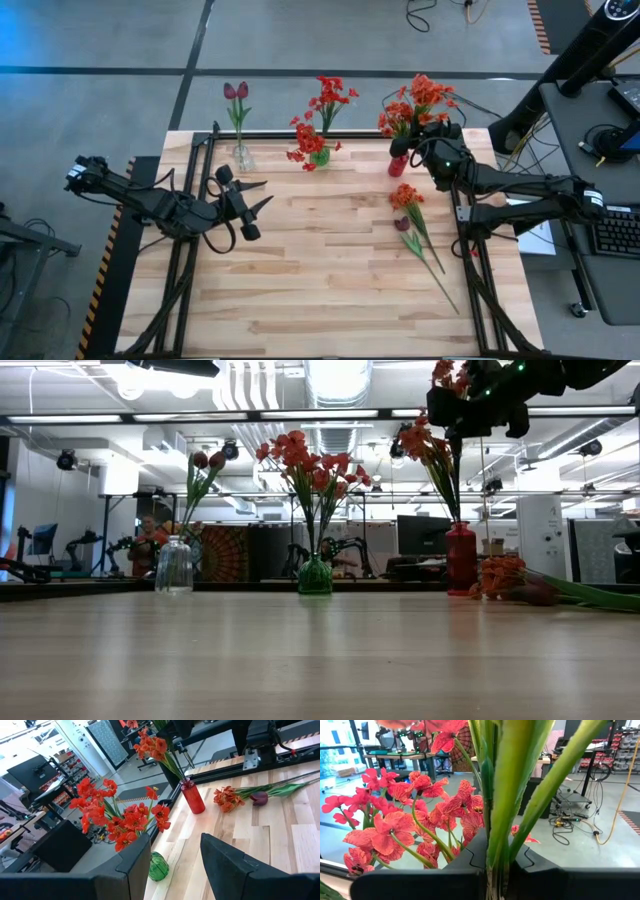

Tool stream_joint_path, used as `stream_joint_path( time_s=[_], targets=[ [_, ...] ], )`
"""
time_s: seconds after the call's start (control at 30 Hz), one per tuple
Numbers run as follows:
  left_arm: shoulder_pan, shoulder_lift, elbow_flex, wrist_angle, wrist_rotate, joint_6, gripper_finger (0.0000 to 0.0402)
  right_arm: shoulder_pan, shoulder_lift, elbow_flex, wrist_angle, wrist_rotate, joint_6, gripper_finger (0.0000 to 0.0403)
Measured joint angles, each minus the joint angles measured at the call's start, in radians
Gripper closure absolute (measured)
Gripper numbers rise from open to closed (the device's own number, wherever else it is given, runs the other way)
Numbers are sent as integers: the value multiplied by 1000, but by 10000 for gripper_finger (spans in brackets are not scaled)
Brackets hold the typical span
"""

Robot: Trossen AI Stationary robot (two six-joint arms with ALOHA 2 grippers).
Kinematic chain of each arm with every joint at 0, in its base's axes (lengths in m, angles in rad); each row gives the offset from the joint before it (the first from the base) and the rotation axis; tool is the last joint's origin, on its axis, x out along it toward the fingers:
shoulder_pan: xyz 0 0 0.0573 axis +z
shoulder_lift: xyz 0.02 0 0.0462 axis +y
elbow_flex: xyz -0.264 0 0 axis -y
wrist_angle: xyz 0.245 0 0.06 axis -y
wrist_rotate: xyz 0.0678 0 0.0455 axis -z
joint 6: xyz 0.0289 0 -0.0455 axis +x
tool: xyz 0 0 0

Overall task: Sort flowers into vase by color
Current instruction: Put the left orange flower into the red vase

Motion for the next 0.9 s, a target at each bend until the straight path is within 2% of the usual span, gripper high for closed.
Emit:
stream_joint_path(
  time_s=[0.9],
  targets=[
    [1, 0, 0, 0, 0, 0, 245, 0, 3, -13, -1, 8, 1, 385]
  ],
)
